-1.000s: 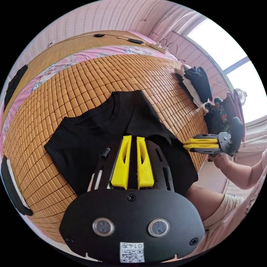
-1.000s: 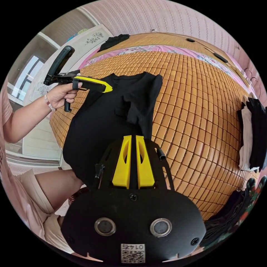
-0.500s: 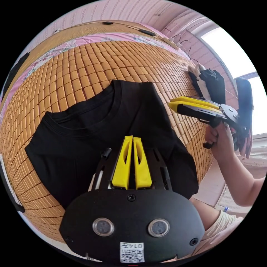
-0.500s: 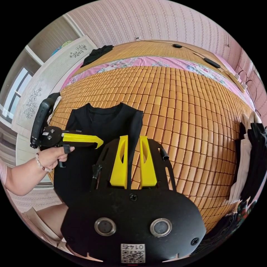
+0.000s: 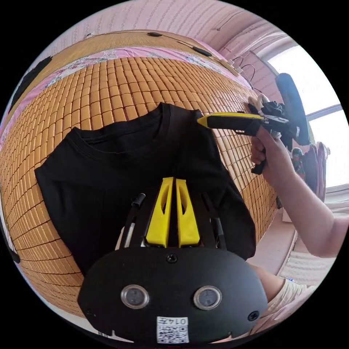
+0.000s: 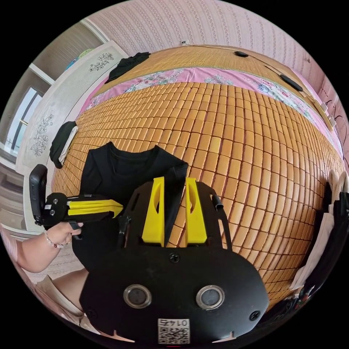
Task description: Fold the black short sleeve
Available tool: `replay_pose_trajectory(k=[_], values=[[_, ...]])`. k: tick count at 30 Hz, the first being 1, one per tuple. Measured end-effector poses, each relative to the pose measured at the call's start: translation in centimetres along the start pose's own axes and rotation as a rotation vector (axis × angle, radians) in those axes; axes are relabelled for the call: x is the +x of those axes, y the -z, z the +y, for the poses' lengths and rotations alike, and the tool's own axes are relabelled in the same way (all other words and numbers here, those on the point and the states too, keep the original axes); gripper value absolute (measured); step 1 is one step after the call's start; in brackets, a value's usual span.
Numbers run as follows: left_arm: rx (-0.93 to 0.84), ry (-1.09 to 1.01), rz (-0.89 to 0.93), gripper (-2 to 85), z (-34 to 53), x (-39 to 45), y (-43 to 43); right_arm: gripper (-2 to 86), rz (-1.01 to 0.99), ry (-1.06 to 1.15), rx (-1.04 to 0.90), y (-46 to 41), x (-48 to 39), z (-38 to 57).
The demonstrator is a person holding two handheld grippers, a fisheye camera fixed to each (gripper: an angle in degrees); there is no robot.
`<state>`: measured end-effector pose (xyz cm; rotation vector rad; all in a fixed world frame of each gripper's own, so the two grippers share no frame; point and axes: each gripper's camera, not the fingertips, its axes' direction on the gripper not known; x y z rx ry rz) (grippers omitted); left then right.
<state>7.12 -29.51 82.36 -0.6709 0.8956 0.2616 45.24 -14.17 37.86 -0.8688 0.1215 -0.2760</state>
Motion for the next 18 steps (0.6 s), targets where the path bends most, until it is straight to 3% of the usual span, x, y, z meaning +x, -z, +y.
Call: replay_pose_trajectory(k=[2, 7, 10, 15, 18], values=[[0.055, 0.027, 0.021, 0.9, 0.8, -1.4, 3.0, 2.5, 0.039, -0.018, -0.021, -0.7, 0.5, -0.5], [0.155, 0.144, -0.071, 2.6, 3.6, -8.0, 11.0, 3.1, 0.005, -0.096, -0.002, 0.0, 3.0, -0.3], [0.145, 0.206, -0.147, 5.0, 4.6, -12.3, 14.3, 5.7, -0.054, -0.147, 0.062, 1.4, 4.6, 0.3], [0.147, 0.299, -0.045, 8.0, 4.7, -17.6, 16.4, 8.5, -0.135, -0.14, 0.04, 0.4, 5.4, 0.0], [0.076, 0.286, -0.064, 5.2, 4.3, -18.3, 16.2, 3.9, -0.101, -0.109, -0.013, -1.2, 5.1, -0.6]])
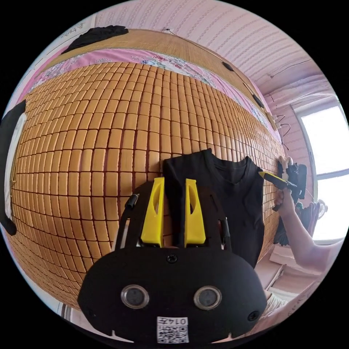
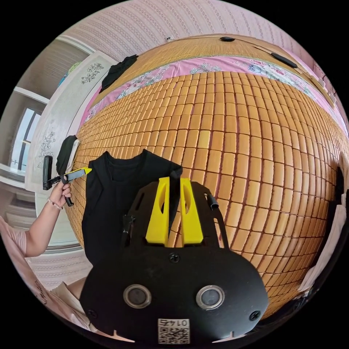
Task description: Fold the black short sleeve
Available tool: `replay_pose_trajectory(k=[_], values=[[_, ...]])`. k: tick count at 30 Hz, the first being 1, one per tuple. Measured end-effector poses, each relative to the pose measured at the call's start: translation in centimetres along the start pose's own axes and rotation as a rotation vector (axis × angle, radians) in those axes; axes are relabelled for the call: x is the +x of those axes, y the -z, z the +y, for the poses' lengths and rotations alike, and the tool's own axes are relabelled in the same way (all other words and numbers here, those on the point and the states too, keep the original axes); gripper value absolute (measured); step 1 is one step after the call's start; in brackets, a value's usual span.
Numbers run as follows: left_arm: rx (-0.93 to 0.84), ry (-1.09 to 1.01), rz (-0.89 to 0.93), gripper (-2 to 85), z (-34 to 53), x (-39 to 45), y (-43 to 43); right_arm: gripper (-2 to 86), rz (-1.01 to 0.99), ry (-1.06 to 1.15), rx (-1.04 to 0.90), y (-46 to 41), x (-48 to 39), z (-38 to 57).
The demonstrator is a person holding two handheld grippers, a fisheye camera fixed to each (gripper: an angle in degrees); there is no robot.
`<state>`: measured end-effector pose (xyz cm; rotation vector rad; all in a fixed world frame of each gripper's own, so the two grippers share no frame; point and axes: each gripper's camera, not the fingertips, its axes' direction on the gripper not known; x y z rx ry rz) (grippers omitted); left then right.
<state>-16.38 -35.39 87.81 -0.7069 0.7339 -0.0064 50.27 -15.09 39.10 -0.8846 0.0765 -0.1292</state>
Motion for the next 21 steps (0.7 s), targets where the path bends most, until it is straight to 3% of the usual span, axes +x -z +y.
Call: replay_pose_trajectory(k=[3, 14, 21], values=[[-0.03, -0.065, -0.054, 0.0, -0.2, 0.8, 1.4, 1.0, -0.005, 0.018, -0.019, 0.0, 0.3, -0.8], [0.205, -0.134, 0.086, -0.9, -1.7, 3.2, 11.1, 0.5, 0.0, 0.023, 0.167, 6.7, 3.5, -4.0], [0.196, -0.292, 0.142, -0.9, 8.5, 5.0, 19.0, 0.6, -0.119, 0.164, 0.213, 11.8, 1.5, 2.7]])
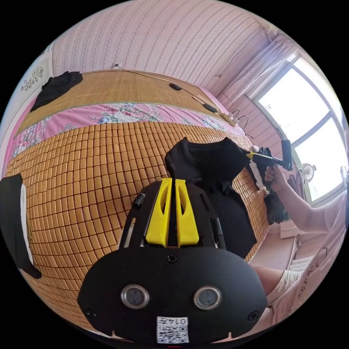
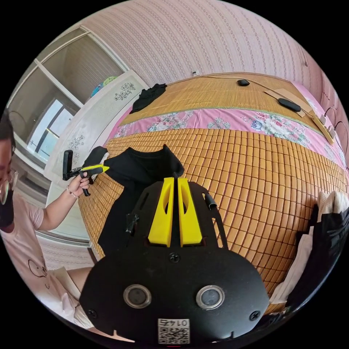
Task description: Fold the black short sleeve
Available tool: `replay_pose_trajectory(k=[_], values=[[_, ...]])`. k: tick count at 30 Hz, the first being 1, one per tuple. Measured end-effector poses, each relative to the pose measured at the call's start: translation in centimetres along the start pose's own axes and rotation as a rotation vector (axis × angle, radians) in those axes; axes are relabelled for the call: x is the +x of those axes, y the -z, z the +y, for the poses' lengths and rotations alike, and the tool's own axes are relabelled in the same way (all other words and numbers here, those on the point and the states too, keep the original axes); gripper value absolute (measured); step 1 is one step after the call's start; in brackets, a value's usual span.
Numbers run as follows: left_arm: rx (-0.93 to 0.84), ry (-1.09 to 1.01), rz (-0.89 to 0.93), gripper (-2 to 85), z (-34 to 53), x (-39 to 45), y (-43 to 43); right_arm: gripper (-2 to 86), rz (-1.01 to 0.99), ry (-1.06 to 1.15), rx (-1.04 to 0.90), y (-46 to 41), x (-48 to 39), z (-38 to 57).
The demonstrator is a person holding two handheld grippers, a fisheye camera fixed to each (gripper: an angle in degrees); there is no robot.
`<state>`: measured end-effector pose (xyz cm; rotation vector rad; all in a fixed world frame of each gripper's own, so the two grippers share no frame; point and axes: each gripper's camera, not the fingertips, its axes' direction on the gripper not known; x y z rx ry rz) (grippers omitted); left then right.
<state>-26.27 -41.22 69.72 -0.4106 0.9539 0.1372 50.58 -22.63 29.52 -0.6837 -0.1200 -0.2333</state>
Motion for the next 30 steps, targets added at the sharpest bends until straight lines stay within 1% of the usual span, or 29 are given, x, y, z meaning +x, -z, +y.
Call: replay_pose_trajectory(k=[4, 6, 9, 11, 13, 15, 20, 22, 25, 27, 28, 30], values=[[-0.006, 0.001, 0.075, -0.9, 7.1, 2.1, 4.3, 0.7, -0.1, 0.003, -0.009, 4.3, -2.4, 7.8], [-0.074, 0.076, 0.097, -0.9, 12.3, 2.9, 5.0, 0.8, -0.124, -0.056, -0.051, 4.9, -2.7, 11.7], [-0.158, 0.174, 0.094, -0.9, 18.3, 3.6, 3.8, 0.8, -0.149, -0.206, -0.169, 2.9, -2.0, 18.6], [-0.199, 0.189, 0.07, -0.9, 20.9, 4.2, 2.5, 0.9, -0.122, -0.299, -0.255, 0.0, -1.4, 23.2], [-0.24, 0.192, 0.035, -0.9, 22.8, 4.8, 1.4, 0.9, -0.1, -0.327, -0.276, -1.6, -1.2, 25.1], [-0.239, 0.188, -0.011, -0.9, 24.5, 5.4, 1.0, 0.9, -0.061, -0.315, -0.263, -2.1, -1.3, 25.7], [-0.122, 0.18, 0.044, -0.9, 26.9, 6.5, 3.4, 0.9, -0.062, -0.21, -0.159, 0.4, -2.5, 26.3], [-0.113, 0.174, 0.034, -0.9, 28.1, 6.9, 3.6, 0.9, -0.042, -0.177, -0.138, 0.8, -2.7, 27.1], [-0.16, 0.227, 0.009, -0.9, 30.4, 6.9, 1.8, 0.9, -0.049, -0.183, -0.156, -0.6, -1.9, 29.0], [-0.183, 0.21, -0.046, -0.9, 32.4, 7.7, 0.2, 0.9, -0.04, -0.183, -0.167, -1.9, -1.6, 30.0], [-0.172, 0.191, -0.065, -0.9, 32.9, 8.1, 0.0, 0.9, -0.006, -0.156, -0.187, -2.7, -1.9, 30.6], [-0.099, 0.148, -0.096, -0.9, 34.6, 9.1, 0.1, 0.9, 0.032, -0.09, -0.163, -3.0, -2.7, 31.2]])
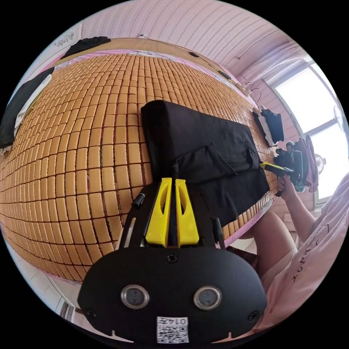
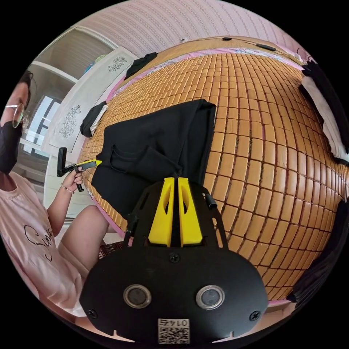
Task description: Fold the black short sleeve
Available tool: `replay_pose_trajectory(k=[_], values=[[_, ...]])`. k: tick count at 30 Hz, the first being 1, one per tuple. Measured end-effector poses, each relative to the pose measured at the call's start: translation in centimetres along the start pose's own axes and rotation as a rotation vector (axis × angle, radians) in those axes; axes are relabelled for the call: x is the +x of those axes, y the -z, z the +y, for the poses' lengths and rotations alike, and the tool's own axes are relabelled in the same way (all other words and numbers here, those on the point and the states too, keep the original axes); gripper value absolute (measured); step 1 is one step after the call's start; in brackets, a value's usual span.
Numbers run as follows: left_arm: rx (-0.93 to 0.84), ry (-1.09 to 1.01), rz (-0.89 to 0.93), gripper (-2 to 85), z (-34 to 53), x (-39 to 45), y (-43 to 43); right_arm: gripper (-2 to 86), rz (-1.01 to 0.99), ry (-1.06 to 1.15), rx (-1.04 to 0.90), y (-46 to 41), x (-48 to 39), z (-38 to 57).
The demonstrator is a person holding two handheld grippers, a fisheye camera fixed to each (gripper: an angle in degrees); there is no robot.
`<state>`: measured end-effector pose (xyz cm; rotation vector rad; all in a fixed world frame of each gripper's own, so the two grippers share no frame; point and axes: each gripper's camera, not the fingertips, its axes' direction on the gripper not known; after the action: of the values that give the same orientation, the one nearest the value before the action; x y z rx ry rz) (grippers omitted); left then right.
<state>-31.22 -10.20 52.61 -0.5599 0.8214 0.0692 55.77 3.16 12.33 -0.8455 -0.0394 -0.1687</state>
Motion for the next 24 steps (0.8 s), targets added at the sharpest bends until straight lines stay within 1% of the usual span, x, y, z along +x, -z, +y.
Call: replay_pose_trajectory(k=[3, 5, 8, 10, 12, 14, 16, 17, 18, 20, 22, 24], values=[[0.089, -0.007, -0.008, -0.8, 2.3, 0.5, 0.0, 0.9, 0.05, 0.075, 0.045, 0.0, -1.1, 1.0], [0.141, -0.01, 0.003, -0.8, 3.7, 1.0, 0.4, 1.0, 0.084, 0.133, 0.122, 1.1, -2.4, 2.3], [0.208, -0.015, 0.038, -0.8, 5.6, 2.1, 2.2, 1.2, 0.065, 0.165, 0.204, 2.7, -3.4, 4.0], [0.207, -0.02, 0.02, -0.7, 6.3, 2.9, 2.7, 1.4, 0.047, 0.164, 0.204, 2.9, -3.5, 4.8], [0.161, -0.014, -0.048, -0.1, 7.3, 3.8, 1.8, 1.8, 0.031, 0.148, 0.175, 2.2, -3.2, 5.5], [0.112, 0.032, -0.052, 0.9, 8.2, 3.7, 0.5, 2.7, 0.048, 0.096, 0.119, 0.5, -2.2, 6.3], [0.104, 0.071, -0.042, 1.9, 9.3, 4.0, 0.3, 4.6, 0.06, 0.05, 0.08, 0.1, -1.6, 6.5], [0.117, 0.071, -0.084, 2.3, 10.0, 4.7, 0.9, 5.1, 0.043, 0.04, 0.105, 0.9, -1.5, 6.7], [0.136, 0.045, -0.17, 1.9, 10.5, 6.0, 1.8, 5.3, 0.03, 0.045, 0.123, 1.4, -1.6, 6.7], [0.159, -0.011, -0.266, 1.1, 10.4, 8.3, 2.6, 4.3, -0.035, 0.085, 0.205, 3.2, -2.1, 5.9], [0.178, -0.08, -0.261, 0.8, 9.4, 10.4, 1.9, 3.9, -0.103, 0.126, 0.232, 3.3, -2.8, 4.1], [0.168, -0.16, -0.233, 2.1, 7.6, 12.5, -1.2, 4.7, -0.144, 0.178, 0.214, 2.1, -4.1, 1.8]])
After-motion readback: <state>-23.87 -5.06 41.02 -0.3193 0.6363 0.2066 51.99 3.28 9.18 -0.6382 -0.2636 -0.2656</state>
